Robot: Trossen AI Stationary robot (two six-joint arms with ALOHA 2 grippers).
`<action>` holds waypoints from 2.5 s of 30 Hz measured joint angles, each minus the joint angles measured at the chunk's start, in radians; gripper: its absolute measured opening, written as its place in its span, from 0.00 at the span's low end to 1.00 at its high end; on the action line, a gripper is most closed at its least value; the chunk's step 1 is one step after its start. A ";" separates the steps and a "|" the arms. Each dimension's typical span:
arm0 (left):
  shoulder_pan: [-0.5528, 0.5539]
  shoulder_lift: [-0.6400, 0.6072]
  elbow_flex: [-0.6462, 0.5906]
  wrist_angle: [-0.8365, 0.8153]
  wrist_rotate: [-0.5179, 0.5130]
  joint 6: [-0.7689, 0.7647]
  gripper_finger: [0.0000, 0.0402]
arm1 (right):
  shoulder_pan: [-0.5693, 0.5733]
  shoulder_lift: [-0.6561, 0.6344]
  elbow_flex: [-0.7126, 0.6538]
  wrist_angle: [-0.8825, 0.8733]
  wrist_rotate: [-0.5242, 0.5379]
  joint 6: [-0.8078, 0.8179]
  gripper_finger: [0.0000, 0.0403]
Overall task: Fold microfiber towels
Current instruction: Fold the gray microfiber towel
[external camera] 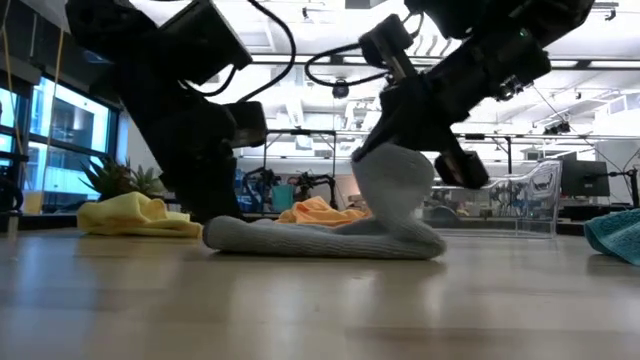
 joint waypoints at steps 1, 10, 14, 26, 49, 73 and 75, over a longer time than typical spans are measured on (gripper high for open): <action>-0.001 -0.004 -0.001 0.000 -0.004 0.000 0.00 | -0.003 0.000 0.004 0.001 -0.002 -0.010 0.00; 0.003 -0.102 -0.008 -0.184 -0.025 0.031 0.00 | -0.024 0.001 0.019 -0.009 -0.040 -0.060 0.00; 0.003 -0.175 -0.007 -0.263 -0.042 0.073 0.00 | -0.024 0.000 0.019 -0.014 -0.045 -0.069 0.00; 0.003 -0.226 -0.048 -0.406 -0.095 0.117 0.00 | -0.037 0.003 0.018 0.051 -0.076 -0.114 0.00; -0.006 -0.203 -0.095 -0.299 -0.073 0.104 0.00 | -0.037 0.232 0.199 0.089 -0.053 -0.246 0.00; -0.006 -0.203 -0.095 -0.298 -0.074 0.103 0.00 | -0.123 0.303 0.292 0.160 -0.175 -0.218 0.61; -0.007 -0.203 -0.094 -0.304 -0.073 0.103 0.00 | -0.133 0.289 0.292 0.156 -0.208 -0.253 0.63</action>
